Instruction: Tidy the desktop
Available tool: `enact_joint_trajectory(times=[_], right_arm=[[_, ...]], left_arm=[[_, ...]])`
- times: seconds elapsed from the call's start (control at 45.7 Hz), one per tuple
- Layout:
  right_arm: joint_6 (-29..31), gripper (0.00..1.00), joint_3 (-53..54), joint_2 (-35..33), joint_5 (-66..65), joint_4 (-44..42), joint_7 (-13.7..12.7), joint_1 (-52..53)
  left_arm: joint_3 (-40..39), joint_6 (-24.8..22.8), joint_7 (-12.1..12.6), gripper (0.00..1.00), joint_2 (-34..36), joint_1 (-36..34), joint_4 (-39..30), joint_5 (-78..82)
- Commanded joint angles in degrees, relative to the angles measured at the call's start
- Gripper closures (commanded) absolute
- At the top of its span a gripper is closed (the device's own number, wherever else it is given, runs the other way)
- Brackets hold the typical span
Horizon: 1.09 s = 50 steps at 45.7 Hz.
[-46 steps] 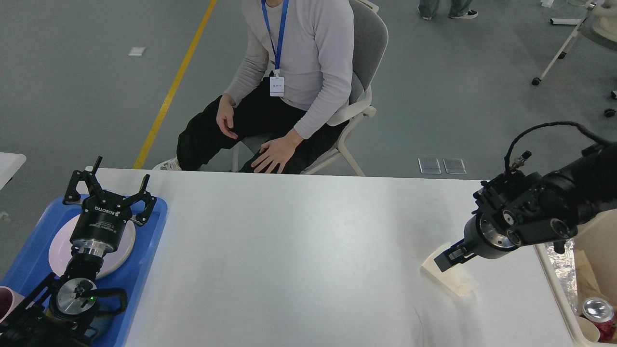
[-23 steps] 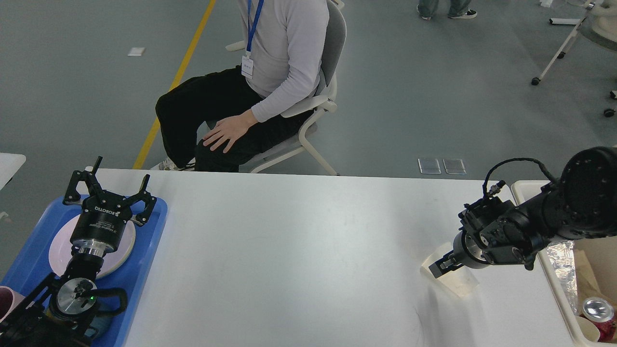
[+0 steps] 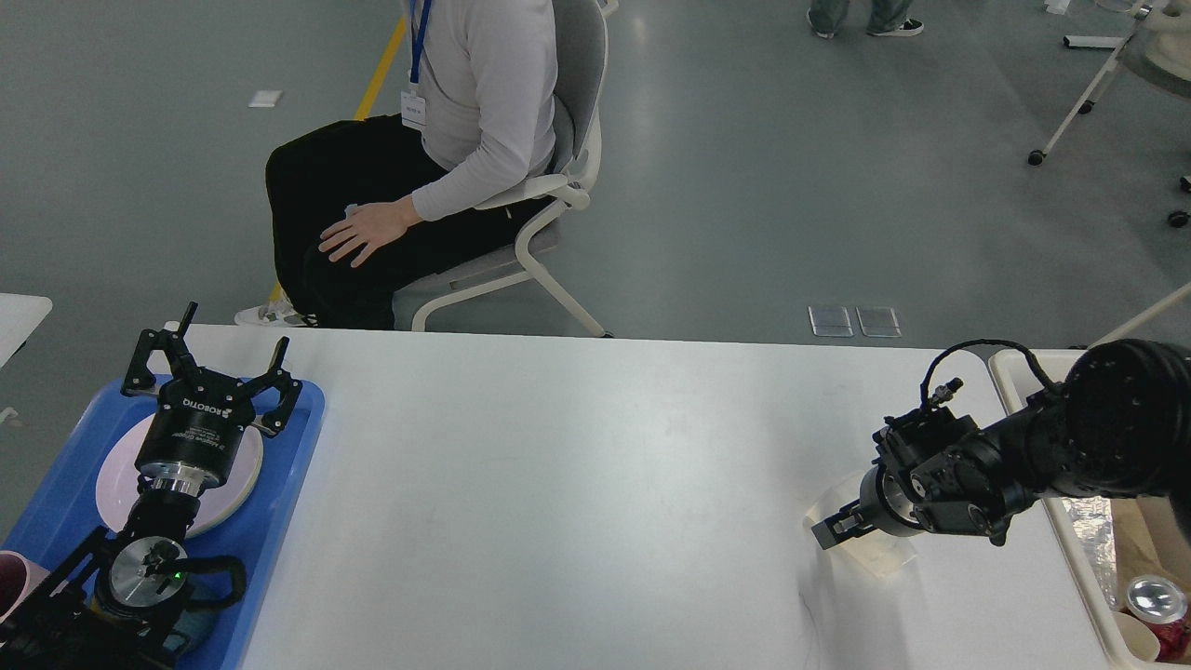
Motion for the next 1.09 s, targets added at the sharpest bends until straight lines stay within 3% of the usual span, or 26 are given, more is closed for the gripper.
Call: enact_joint_trajectory(times=[0.0,0.066,0.109,0.153,0.263,0.416,0.723,0.985,1.073], right_arm=[[-0.12,0.14,0.82,0.02,0.05,-0.67,-0.09,-0.80],[-0.12,0.15,1.52,-0.06,0.14,-1.90,-0.09,-1.77],[-0.12,0.21,1.88,-0.07,0.31,-2.35,-0.09,-2.03],[-0.12,0.33,1.88,-0.15,0.49,-2.35,-0.09,-2.03],[-0.03,0.74,1.96,-0.68,1.45,-2.08,-0.09,-1.42],[0.14,1.00,1.88,-1.03,4.18,0.20,-0.09,0.95],[2.69,1.00,1.09,-6.04,18.32,9.77,0.09,12.02],[20.17,1.00,0.21,-8.86,29.12,20.15,-0.44,31.96],[26.05,1.00,-2.33,-8.42,36.94,21.90,-3.77,37.67]], left_arm=[[0.00,0.00,-0.07,0.04,0.00,0.00,-0.04,0.00],[0.00,0.00,0.02,0.04,0.00,0.00,-0.04,0.00],[0.00,0.00,0.01,0.04,0.00,0.00,-0.04,0.00],[0.00,0.00,-0.07,0.04,0.00,0.00,0.05,0.00],[0.00,0.00,0.01,0.04,0.00,0.00,-0.04,0.00],[0.00,0.00,0.02,0.04,0.00,0.00,-0.04,0.00],[0.00,0.00,0.02,0.04,0.00,0.00,-0.04,0.00],[0.00,0.00,0.02,0.04,0.00,0.00,-0.04,0.00],[0.00,0.00,0.02,0.04,0.00,0.00,-0.04,0.00]])
